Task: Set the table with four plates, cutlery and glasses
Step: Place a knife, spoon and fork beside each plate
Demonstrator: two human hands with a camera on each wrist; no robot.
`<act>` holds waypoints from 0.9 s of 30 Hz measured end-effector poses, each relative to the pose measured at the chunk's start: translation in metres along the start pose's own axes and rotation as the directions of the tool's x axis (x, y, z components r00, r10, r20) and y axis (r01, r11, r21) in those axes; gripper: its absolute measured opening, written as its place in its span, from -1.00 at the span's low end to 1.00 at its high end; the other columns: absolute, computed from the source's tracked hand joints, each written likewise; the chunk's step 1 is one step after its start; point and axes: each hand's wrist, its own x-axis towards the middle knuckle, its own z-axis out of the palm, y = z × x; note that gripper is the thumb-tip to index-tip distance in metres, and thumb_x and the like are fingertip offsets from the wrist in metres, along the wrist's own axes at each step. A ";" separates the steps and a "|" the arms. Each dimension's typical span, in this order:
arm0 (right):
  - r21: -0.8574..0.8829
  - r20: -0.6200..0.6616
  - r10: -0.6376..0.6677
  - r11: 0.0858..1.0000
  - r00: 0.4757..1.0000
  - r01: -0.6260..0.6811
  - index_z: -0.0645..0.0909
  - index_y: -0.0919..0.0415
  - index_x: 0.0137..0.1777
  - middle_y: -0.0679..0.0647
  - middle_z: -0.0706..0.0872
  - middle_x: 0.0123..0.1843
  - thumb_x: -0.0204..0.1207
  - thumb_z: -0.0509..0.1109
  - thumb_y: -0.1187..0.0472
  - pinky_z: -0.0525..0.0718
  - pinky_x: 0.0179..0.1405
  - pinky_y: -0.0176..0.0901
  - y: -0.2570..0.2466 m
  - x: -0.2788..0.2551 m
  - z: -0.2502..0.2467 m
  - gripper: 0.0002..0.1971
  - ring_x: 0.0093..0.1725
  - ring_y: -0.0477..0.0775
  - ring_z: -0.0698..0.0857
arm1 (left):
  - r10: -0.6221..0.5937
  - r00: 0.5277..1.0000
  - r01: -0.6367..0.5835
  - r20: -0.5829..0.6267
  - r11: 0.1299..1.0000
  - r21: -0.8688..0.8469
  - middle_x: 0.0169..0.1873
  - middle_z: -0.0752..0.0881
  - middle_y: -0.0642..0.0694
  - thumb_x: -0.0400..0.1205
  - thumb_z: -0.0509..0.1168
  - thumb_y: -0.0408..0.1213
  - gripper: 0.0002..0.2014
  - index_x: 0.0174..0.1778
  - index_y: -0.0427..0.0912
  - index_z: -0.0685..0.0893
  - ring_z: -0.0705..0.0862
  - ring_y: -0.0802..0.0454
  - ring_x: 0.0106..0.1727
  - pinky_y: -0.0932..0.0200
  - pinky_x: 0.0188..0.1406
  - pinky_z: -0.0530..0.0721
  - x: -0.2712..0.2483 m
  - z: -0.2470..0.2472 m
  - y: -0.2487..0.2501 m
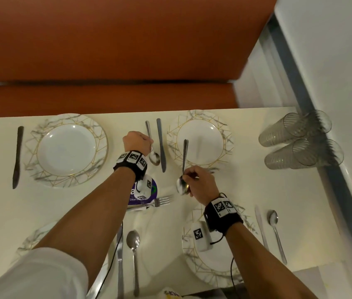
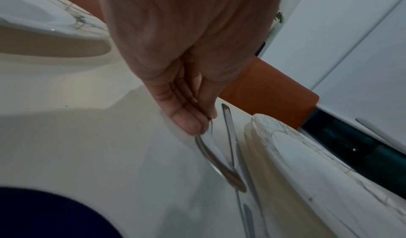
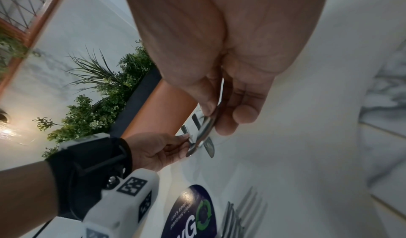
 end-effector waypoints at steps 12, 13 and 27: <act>-0.030 -0.005 -0.029 0.999 1.000 0.029 0.70 0.17 -0.01 0.08 0.78 -0.08 0.61 0.43 0.24 0.61 -0.46 -0.37 -0.001 -0.005 -0.006 -0.97 -0.35 -0.04 0.69 | -0.001 1.000 0.002 -0.025 0.999 0.035 -0.25 0.87 -0.13 0.55 0.61 -0.36 -0.96 -0.20 -0.21 0.90 0.87 -0.09 -0.17 -0.01 0.05 0.88 -0.004 0.002 0.002; -0.027 -0.011 -0.029 0.999 1.000 0.029 0.70 0.15 -0.02 0.08 0.79 -0.08 0.61 0.44 0.24 0.62 -0.45 -0.36 0.000 -0.005 -0.007 -0.97 -0.35 -0.03 0.70 | -0.006 0.999 0.007 -0.033 1.000 0.028 -0.25 0.87 -0.13 0.55 0.61 -0.37 -0.95 -0.22 -0.20 0.89 0.87 -0.09 -0.17 -0.02 0.05 0.88 -0.004 0.003 0.002; 0.050 -0.021 -0.137 0.989 0.990 0.138 0.73 0.13 0.00 -0.05 0.79 -0.14 0.58 0.48 0.24 0.78 -0.22 -0.19 -0.019 -0.030 -0.003 -0.95 -0.16 0.02 0.79 | 0.260 0.962 -0.248 -0.086 0.959 0.135 -0.06 0.88 -0.15 0.72 0.28 -0.30 -0.81 0.04 -0.14 0.83 0.81 -0.18 0.01 0.01 0.03 0.78 -0.075 -0.050 -0.029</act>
